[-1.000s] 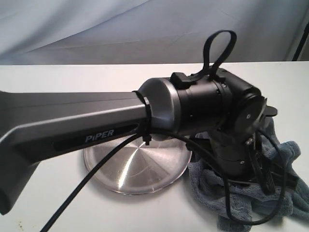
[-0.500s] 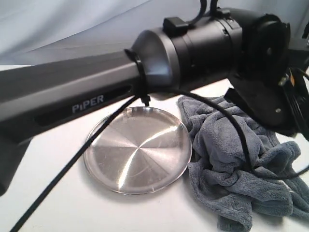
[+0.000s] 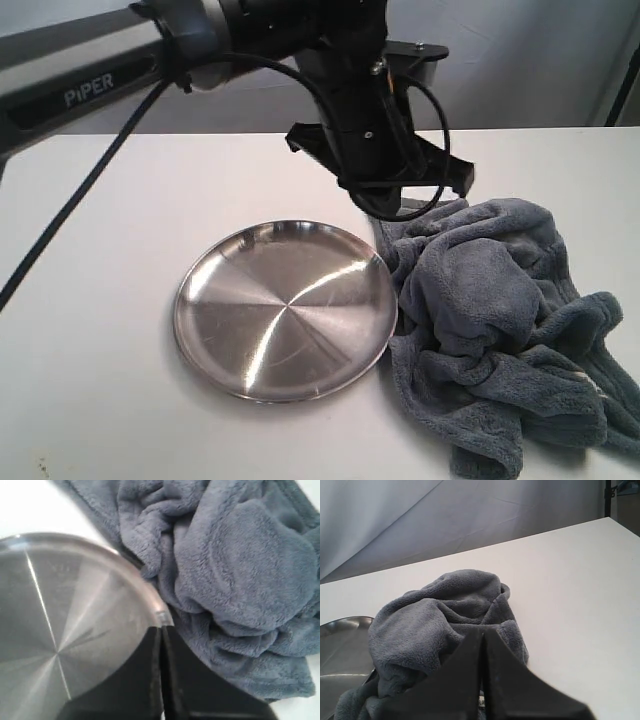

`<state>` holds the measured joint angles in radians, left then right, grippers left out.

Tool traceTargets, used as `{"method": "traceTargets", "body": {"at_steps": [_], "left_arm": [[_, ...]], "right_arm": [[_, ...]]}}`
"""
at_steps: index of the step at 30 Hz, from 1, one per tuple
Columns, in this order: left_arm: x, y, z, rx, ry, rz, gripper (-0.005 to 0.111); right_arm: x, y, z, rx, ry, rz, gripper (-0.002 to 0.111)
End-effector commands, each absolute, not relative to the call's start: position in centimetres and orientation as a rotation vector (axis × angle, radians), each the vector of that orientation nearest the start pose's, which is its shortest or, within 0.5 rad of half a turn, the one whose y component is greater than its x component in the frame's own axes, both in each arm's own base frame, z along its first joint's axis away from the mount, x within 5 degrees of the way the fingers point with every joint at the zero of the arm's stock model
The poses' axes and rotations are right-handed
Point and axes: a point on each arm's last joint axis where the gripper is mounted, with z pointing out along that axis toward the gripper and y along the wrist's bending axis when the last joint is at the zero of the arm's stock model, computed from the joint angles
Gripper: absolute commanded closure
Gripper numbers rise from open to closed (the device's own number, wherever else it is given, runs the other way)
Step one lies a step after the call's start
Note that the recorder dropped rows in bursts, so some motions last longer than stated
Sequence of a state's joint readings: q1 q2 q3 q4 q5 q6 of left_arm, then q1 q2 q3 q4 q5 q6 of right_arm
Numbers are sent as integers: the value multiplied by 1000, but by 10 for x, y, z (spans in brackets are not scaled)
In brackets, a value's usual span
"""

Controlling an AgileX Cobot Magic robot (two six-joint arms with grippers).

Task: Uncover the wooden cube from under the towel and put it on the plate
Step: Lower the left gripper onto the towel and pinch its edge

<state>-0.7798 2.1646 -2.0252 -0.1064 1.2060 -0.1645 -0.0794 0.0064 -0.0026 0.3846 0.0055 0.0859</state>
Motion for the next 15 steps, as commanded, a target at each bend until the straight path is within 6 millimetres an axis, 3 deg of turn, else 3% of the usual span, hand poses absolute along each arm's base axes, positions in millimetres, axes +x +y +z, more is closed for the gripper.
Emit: {"method": "traceTargets", "body": {"at_steps": [1,9,15], "left_arm": [[305,-333,251,923,2813,-281,107],[238,-353,206,1123,2907,-99,107],[180,-385,200,1321,2825,-106,107]], "right_arm": [[56,-4,212,411,1451,327,105],[56,-4,212,411,1451,327,105],[56,-4,212,411,1451,327,105]]}}
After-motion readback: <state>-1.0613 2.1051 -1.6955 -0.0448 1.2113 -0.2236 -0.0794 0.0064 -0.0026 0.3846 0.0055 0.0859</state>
